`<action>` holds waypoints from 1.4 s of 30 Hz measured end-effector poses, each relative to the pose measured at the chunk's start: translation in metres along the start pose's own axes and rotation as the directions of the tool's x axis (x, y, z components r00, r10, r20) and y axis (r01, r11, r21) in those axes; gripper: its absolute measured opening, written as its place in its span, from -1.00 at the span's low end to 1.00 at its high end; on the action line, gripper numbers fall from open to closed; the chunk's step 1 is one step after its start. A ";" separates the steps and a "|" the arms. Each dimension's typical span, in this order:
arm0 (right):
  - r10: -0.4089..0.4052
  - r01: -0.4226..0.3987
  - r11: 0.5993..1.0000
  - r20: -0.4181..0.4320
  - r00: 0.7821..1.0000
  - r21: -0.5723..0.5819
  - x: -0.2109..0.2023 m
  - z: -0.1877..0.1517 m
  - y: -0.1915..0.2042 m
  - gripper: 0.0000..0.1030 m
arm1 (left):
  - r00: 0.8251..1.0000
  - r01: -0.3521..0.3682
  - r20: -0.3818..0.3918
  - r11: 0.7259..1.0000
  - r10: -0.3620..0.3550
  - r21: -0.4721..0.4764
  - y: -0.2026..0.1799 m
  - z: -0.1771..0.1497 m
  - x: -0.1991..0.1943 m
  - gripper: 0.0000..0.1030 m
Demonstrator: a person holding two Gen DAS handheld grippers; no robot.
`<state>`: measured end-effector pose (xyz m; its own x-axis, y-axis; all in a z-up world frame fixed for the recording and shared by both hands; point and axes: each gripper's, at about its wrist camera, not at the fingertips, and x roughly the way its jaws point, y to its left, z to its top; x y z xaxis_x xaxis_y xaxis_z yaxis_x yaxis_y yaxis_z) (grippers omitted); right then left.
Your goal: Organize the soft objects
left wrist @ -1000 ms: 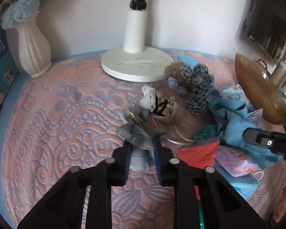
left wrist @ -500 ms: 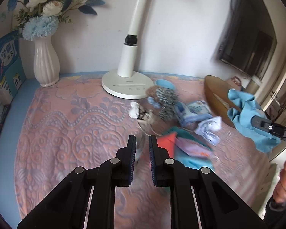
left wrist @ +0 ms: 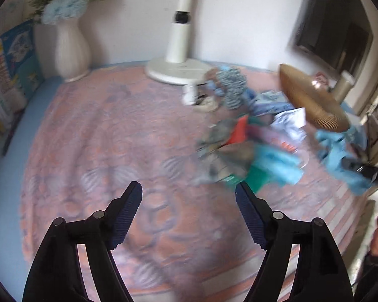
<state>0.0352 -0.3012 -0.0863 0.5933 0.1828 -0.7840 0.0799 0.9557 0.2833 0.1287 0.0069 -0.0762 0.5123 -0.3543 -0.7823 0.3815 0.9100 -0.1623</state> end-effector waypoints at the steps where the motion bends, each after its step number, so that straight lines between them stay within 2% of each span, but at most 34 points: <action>1: -0.004 0.004 1.000 -0.001 1.000 -0.002 0.001 0.000 0.000 -0.76 | 0.999 0.040 -0.001 0.999 -0.040 -0.007 -0.004 0.006 0.004 0.54; 3: -0.013 0.013 1.000 -0.001 1.000 -0.010 0.004 -0.001 -0.001 -0.76 | 0.991 0.129 -0.020 0.990 -0.130 -0.058 -0.004 0.019 0.018 0.54; 5: -0.021 0.021 0.999 0.006 1.000 -0.026 0.005 -0.001 -0.002 -0.76 | 0.987 0.145 -0.046 0.983 -0.151 -0.115 -0.001 0.028 0.034 0.46; 7: -0.022 0.022 0.998 0.008 1.000 -0.053 0.008 -0.003 -0.001 -0.76 | 0.983 0.157 -0.071 0.975 -0.170 -0.160 0.005 0.032 0.054 0.09; 8: -0.023 0.023 0.998 0.003 1.000 -0.063 0.011 -0.004 -0.001 -0.76 | 0.979 0.171 -0.083 0.969 -0.188 -0.176 0.006 0.032 0.060 0.01; 9: -0.026 0.025 0.997 -0.004 1.000 -0.074 0.015 -0.005 -0.001 -0.76 | 0.964 0.229 -0.087 0.952 -0.251 -0.204 0.009 0.031 0.067 -0.13; 10: -0.026 0.025 0.997 -0.009 1.000 -0.079 0.018 -0.007 0.000 -0.75 | 0.956 0.260 -0.082 0.941 -0.283 -0.218 0.010 0.029 0.068 -0.33; 12: -0.017 0.015 0.996 -0.026 1.000 -0.087 0.024 -0.010 0.000 -0.74 | 0.953 0.279 -0.062 0.938 -0.298 -0.207 0.007 0.028 0.064 -0.54; 14: -0.011 0.008 0.995 -0.036 0.999 -0.098 0.026 -0.014 0.001 -0.72 | 0.950 0.296 -0.042 0.936 -0.309 -0.191 0.003 0.027 0.057 -0.55; 15: -0.010 0.006 0.995 -0.038 0.999 -0.104 0.025 -0.017 0.001 -0.66 | 0.956 0.281 -0.032 0.942 -0.291 -0.182 0.001 0.027 0.053 -0.56; 17: -0.018 0.013 0.994 -0.043 0.999 -0.106 0.022 -0.021 -0.001 -0.36 | 0.969 0.241 -0.012 0.958 -0.245 -0.153 0.000 0.027 0.043 -0.59; 18: -0.023 0.019 0.994 -0.039 0.999 -0.105 0.020 -0.022 -0.002 -0.03 | 0.971 0.235 -0.010 0.961 -0.239 -0.147 0.000 0.027 0.041 -0.59; 19: -0.031 0.028 0.994 -0.026 0.999 -0.102 0.016 -0.024 -0.003 0.19 | 0.972 0.231 -0.010 0.962 -0.234 -0.148 0.000 0.027 0.039 -0.59; 23: -0.015 0.016 0.996 0.003 1.000 -0.089 0.001 -0.025 -0.008 0.22 | 0.974 0.224 0.009 0.962 -0.226 -0.156 0.004 0.022 0.029 -0.59; 24: -0.021 0.021 0.996 0.006 1.000 -0.091 -0.001 -0.025 -0.008 0.32 | 0.974 0.226 0.021 0.962 -0.225 -0.154 0.004 0.020 0.022 -0.59; 25: -0.022 0.023 0.996 0.008 1.000 -0.091 -0.003 -0.026 -0.009 0.50 | 0.975 0.221 0.028 0.963 -0.220 -0.151 0.006 0.019 0.017 -0.59; 27: -0.004 0.004 0.996 0.002 1.000 -0.087 -0.002 -0.026 -0.008 0.67 | 0.978 0.207 0.048 0.968 -0.202 -0.143 0.006 0.017 0.004 -0.59; 31: 0.009 -0.013 0.996 -0.045 0.999 -0.088 0.015 -0.030 0.001 0.67 | 0.978 0.192 0.101 0.974 -0.181 -0.119 0.002 0.021 -0.023 -0.59; 32: -0.005 -0.001 0.996 -0.058 0.998 -0.094 0.021 -0.032 0.004 0.67 | 0.978 0.188 0.112 0.976 -0.176 -0.110 -0.002 0.023 -0.028 -0.59; 33: -0.025 0.018 0.994 -0.066 0.998 -0.105 0.026 -0.034 0.008 0.50 | 0.977 0.186 0.121 0.978 -0.173 -0.099 -0.006 0.025 -0.032 -0.59; 34: -0.035 0.027 0.993 -0.070 0.997 -0.114 0.029 -0.036 0.010 0.10 | 0.976 0.184 0.129 0.979 -0.173 -0.085 -0.012 0.028 -0.036 -0.59; 35: -0.041 0.030 0.992 -0.081 0.996 -0.123 0.032 -0.038 0.012 -0.11 | 0.976 0.183 0.136 0.981 -0.173 -0.067 -0.018 0.030 -0.039 -0.59; 36: -0.062 0.050 0.990 -0.085 0.994 -0.134 0.035 -0.039 0.014 -0.49 | 0.975 0.182 0.138 0.982 -0.173 -0.052 -0.022 0.031 -0.041 -0.59; 37: -0.100 0.088 0.985 -0.074 0.992 -0.148 0.034 -0.039 0.015 -0.72 | 0.975 0.177 0.139 0.984 -0.171 -0.034 -0.029 0.033 -0.042 -0.59; 38: -0.114 0.105 0.982 -0.053 0.992 -0.159 0.029 -0.038 0.016 -0.78 | 0.976 0.169 0.142 0.985 -0.165 -0.023 -0.034 0.034 -0.044 -0.59; 40: -0.082 0.082 0.986 0.005 0.997 -0.142 0.010 -0.031 0.012 -0.80 | 0.977 0.156 0.149 0.988 -0.155 0.007 -0.047 0.039 -0.046 -0.59; 42: -0.086 0.094 0.987 0.066 0.994 -0.133 -0.012 -0.019 0.006 -0.80 | 0.973 0.161 0.158 0.986 -0.166 0.042 -0.063 0.049 -0.049 -0.59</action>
<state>0.0133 -0.2929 -0.0863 0.6358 0.0846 -0.7672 0.0282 0.9908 0.1326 0.1177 -0.0436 0.0014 0.5567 -0.5299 -0.6398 0.4909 0.8311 -0.2613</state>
